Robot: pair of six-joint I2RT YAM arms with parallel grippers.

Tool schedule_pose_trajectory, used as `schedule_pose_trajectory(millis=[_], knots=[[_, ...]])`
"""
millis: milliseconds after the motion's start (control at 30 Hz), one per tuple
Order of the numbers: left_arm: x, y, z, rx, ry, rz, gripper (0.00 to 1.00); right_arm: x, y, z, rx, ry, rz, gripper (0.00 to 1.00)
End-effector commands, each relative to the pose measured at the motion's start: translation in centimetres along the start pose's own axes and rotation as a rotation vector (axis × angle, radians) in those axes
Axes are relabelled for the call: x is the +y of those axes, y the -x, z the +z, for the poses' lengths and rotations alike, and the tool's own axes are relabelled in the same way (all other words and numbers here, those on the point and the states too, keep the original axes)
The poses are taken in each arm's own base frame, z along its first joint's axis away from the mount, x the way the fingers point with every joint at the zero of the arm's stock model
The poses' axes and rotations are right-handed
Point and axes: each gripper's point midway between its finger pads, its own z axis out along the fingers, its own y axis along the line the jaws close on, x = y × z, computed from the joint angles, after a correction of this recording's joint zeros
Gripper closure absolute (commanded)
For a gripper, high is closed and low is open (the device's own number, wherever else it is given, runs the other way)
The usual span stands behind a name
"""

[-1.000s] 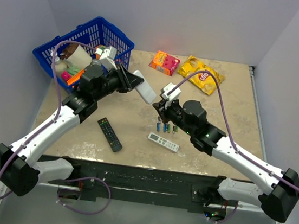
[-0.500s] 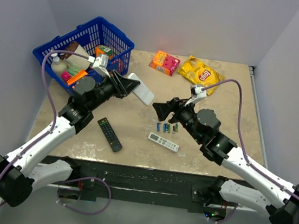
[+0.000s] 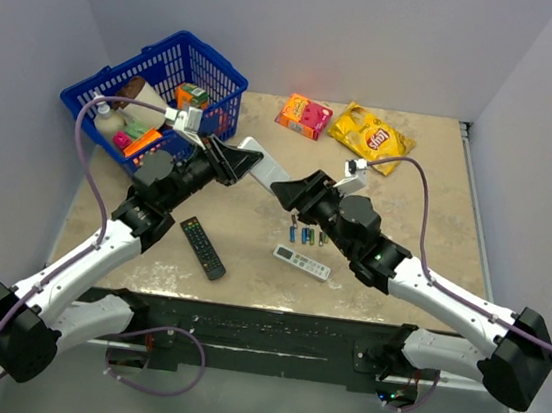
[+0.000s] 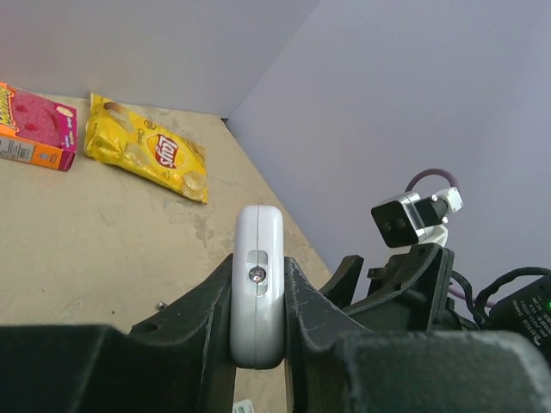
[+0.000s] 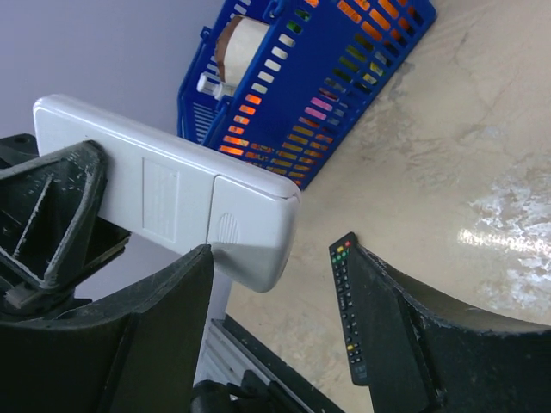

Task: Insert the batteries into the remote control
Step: Remove the battery cover from the remote control.

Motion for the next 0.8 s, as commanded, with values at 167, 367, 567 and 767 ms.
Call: schedule_pose_trajectory(millis=[167,367,567,767], knots=[[-2.8,1.9,-0.3,-0.073,-0.107,0.079,1.0,1.5,2.6,0.0,-0.122,0.043,0.093,0.37],[-3.5,1.9,-0.3,-0.073,-0.137,0.091,1.0,1.1,2.1,0.4,-0.108,0.036,0.09,0.42],[-5.2,2.1,-0.6,-0.088,-0.206,0.104,1.0,-0.3,1.1,0.9,-0.08,-0.007,0.066,0.6],[-6.3,3.3,-1.3,-0.151,-0.248,0.116,1.0,-3.1,-1.0,1.2,-0.009,-0.114,0.04,0.87]])
